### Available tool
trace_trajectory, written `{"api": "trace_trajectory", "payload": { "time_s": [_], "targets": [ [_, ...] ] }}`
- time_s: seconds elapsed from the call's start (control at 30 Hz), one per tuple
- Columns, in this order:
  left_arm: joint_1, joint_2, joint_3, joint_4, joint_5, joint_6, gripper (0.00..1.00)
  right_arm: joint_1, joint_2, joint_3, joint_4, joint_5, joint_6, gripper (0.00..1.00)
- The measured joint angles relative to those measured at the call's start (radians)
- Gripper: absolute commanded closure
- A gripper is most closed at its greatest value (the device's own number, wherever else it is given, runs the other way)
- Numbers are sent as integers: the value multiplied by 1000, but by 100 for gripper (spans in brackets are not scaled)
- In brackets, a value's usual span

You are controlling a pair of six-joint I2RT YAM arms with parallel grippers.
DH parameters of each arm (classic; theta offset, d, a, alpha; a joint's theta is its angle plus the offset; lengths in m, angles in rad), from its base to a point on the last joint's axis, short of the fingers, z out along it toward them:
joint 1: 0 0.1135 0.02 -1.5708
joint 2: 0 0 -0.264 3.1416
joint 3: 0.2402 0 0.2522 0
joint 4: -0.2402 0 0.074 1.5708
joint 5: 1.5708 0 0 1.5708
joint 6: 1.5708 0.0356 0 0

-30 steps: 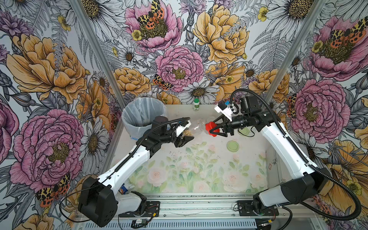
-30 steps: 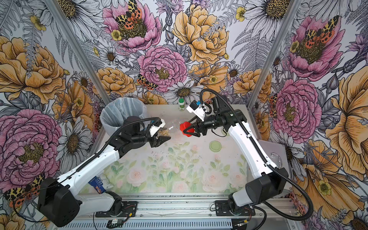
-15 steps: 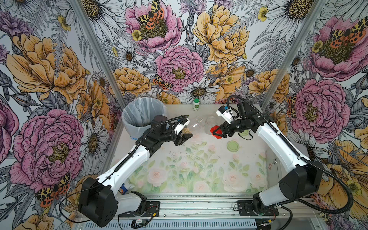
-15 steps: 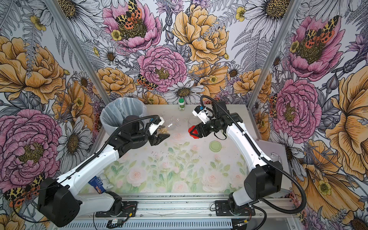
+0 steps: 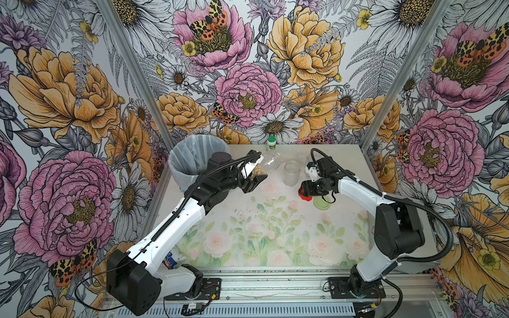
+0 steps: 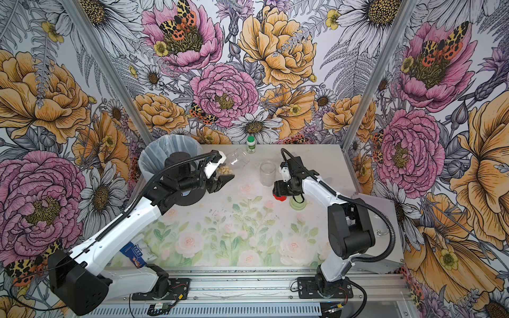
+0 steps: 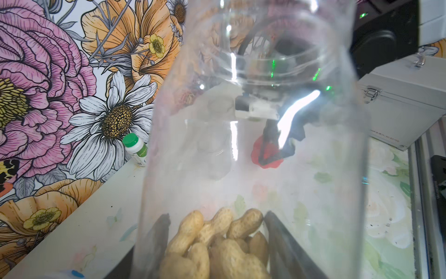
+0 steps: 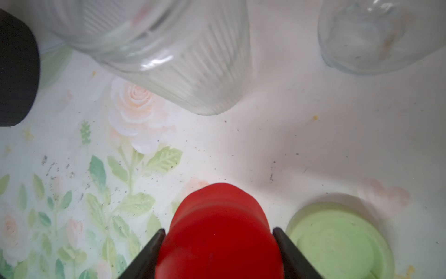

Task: Empty moldy peanuts from jars
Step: Place the lid at the center of the board.

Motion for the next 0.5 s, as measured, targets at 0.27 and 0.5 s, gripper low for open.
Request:
{"api": "trace_trajectory", "payload": {
  "time_s": [0.27, 0.5],
  "targets": [
    [-6, -22, 81, -143, -175, 39, 78, 19, 66, -33, 59, 111, 59, 46],
    [2, -69, 130, -282, -368, 84, 77, 40, 120, -33, 74, 193, 95, 43]
  ]
}}
